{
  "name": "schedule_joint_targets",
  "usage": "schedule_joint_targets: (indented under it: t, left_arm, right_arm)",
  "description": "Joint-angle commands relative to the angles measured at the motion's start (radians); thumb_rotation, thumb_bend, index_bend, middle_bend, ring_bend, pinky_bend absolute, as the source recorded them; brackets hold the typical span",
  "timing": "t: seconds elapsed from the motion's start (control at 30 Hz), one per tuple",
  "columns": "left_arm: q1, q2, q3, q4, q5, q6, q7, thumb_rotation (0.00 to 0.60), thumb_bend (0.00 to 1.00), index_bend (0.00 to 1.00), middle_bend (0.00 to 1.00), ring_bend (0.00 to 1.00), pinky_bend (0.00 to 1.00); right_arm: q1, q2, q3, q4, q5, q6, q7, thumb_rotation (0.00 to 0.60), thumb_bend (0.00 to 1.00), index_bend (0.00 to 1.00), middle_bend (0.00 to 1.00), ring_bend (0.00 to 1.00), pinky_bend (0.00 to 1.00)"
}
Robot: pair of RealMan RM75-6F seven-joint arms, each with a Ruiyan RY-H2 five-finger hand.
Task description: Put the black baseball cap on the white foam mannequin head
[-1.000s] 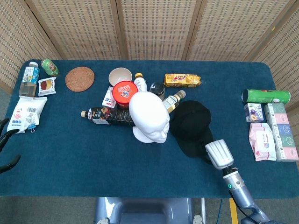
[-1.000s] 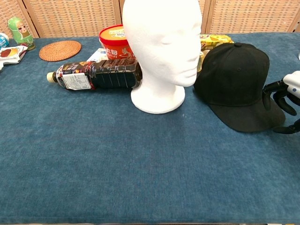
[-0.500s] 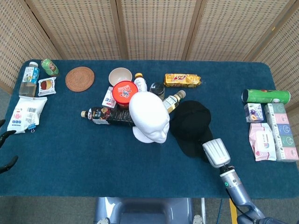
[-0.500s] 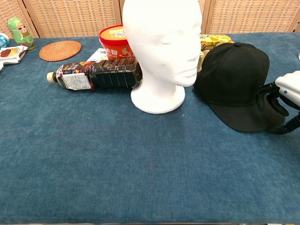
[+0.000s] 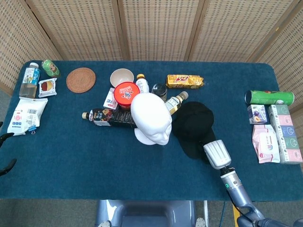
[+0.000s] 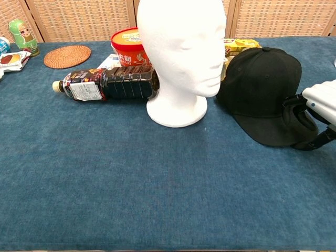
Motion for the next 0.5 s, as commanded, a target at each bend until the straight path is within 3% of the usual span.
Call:
schedule_joint_targets:
  t: [0.03,0.2,0.5]
  left_arm:
    - [0.002,0.000,0.001,0.001,0.001,0.002,-0.003,0.600,0.25,0.18,0.04,0.00,0.12]
    - [0.004,0.000,0.005,0.005,0.003,0.000,-0.006,0.600,0.25,0.18,0.04,0.00,0.12]
    - [0.002,-0.002,0.004,-0.001,0.007,-0.003,-0.003,0.600,0.25,0.18,0.04,0.00,0.12]
  right_arm:
    - [0.003,-0.028,0.009,0.036,-0.001,0.021,0.027,0.600,0.11,0.52,0.75,0.83,0.84]
    - [0.004,-0.073,0.041,0.105,0.007,0.077,0.064,0.600,0.14,0.50,0.71,0.81,0.84]
    - [0.038,-0.095,0.105,0.135,0.027,0.122,0.103,0.600,0.14,0.47,0.65,0.79,0.84]
